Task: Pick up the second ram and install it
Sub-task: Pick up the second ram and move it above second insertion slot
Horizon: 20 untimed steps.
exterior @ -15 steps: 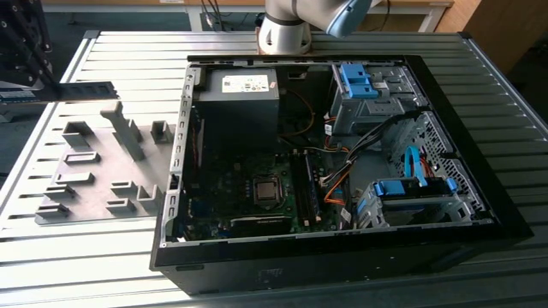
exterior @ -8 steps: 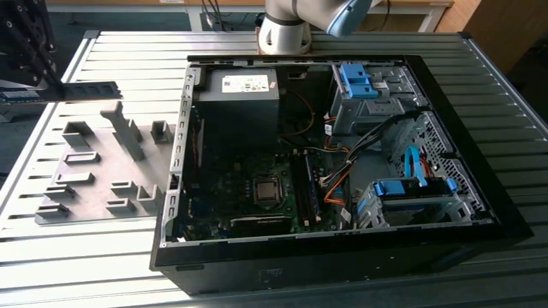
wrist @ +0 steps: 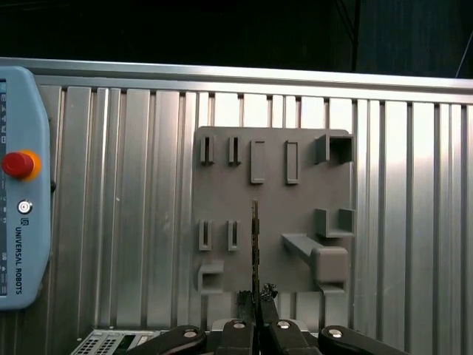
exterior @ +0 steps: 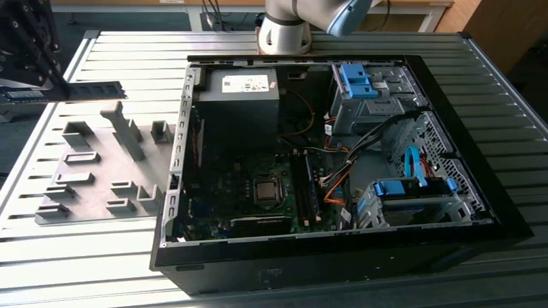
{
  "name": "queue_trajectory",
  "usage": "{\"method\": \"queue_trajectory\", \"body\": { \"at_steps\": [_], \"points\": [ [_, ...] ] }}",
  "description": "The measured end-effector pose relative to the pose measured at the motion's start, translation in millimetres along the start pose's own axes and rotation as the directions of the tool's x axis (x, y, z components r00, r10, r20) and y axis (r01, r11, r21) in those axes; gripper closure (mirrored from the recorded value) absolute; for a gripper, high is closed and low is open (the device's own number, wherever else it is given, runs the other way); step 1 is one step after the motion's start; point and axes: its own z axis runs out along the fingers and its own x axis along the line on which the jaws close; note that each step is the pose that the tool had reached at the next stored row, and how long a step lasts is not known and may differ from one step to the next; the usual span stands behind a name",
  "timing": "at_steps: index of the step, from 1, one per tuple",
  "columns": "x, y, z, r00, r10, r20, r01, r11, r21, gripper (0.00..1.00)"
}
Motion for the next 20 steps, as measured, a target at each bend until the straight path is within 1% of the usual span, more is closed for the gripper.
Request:
{"method": "queue_trajectory", "body": {
  "at_steps": [20],
  "points": [
    [0.2, -13.7, -0.3, 1.0000, 0.000, 0.0000, 0.000, 1.0000, 0.0001, 0.86]
  ]
}}
